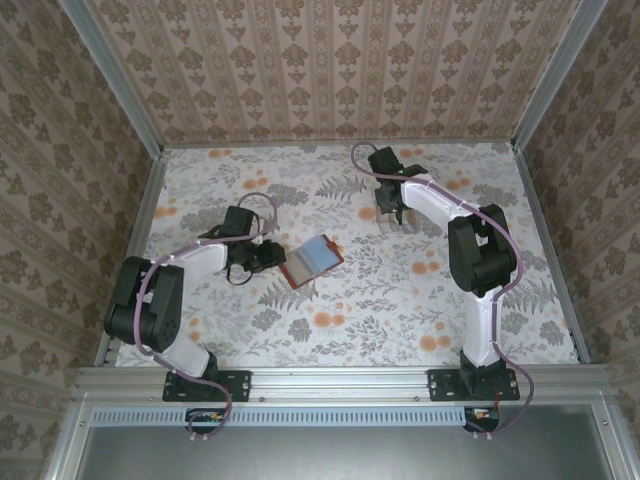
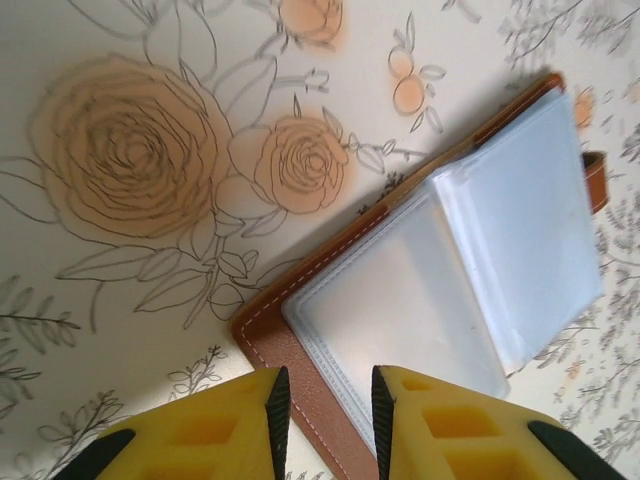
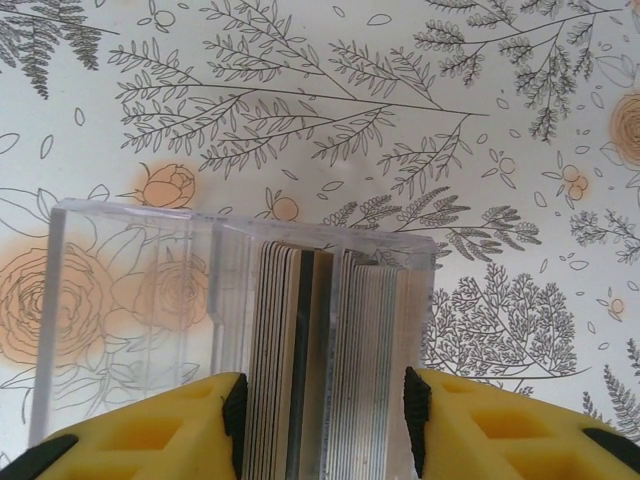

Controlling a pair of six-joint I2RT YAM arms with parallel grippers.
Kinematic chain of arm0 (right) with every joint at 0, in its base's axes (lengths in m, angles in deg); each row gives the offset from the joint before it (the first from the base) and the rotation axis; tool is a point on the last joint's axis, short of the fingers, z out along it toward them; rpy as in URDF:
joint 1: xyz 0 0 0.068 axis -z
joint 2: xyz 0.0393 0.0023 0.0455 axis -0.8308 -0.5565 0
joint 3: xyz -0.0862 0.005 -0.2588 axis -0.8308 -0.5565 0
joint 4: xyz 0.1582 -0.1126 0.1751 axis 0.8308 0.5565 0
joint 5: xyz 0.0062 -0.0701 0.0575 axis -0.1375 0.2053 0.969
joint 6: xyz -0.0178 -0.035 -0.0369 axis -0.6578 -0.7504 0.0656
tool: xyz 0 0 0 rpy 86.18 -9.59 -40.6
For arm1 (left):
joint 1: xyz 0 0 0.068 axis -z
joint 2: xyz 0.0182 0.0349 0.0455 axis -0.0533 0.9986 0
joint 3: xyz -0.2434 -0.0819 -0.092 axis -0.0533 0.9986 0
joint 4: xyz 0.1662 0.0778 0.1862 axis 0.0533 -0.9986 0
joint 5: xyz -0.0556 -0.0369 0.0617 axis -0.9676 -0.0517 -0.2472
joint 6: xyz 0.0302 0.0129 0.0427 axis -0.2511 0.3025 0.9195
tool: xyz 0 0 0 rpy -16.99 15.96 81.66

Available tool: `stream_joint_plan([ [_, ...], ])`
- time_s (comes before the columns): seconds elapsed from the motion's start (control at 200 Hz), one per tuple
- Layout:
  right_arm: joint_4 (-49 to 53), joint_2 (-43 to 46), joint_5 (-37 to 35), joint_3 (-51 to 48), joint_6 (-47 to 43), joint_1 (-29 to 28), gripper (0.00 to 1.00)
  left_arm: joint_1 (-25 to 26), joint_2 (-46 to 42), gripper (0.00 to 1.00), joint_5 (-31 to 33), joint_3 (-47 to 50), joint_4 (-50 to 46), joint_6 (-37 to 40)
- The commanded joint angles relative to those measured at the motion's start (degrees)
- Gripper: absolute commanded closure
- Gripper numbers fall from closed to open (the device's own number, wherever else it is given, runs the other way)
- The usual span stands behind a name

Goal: Put the credit cards into the card holder

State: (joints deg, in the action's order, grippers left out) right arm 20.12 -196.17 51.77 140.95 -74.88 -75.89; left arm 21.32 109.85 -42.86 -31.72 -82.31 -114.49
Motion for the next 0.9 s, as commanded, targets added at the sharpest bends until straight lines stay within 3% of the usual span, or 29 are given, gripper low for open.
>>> stream_joint_plan([
  [0.0, 1.14, 0.79, -3.62, 1.04, -0.05, 0.69, 0.53, -1.90, -3.50, 0.69, -2.52, 0.06, -2.19, 1.20],
  [0.22, 2.49, 1.86, -5.48, 1.16, -0.89, 0.79, 0.54, -3.93, -7.67, 0.69, -2.69, 1.51, -5.24, 2.27],
  [0.42, 4.32, 1.11, -9.16, 1.41, -1.60, 1.16, 0.46, -4.13, -8.15, 0.68, -3.03, 3.53, -4.35, 1.26],
  [0.7, 6.18, -1.01, -4.52, 1.49, 0.89, 2.34, 0.45, -4.10, -7.80, 0.68, -3.52, 5.20, -3.03, 0.62],
  [0.895, 6.09, 0.44, 3.65, 0.84, 3.58, 4.54, 0.46, -4.03, -8.68, 0.68, -3.30, 5.07, -4.04, 1.03],
])
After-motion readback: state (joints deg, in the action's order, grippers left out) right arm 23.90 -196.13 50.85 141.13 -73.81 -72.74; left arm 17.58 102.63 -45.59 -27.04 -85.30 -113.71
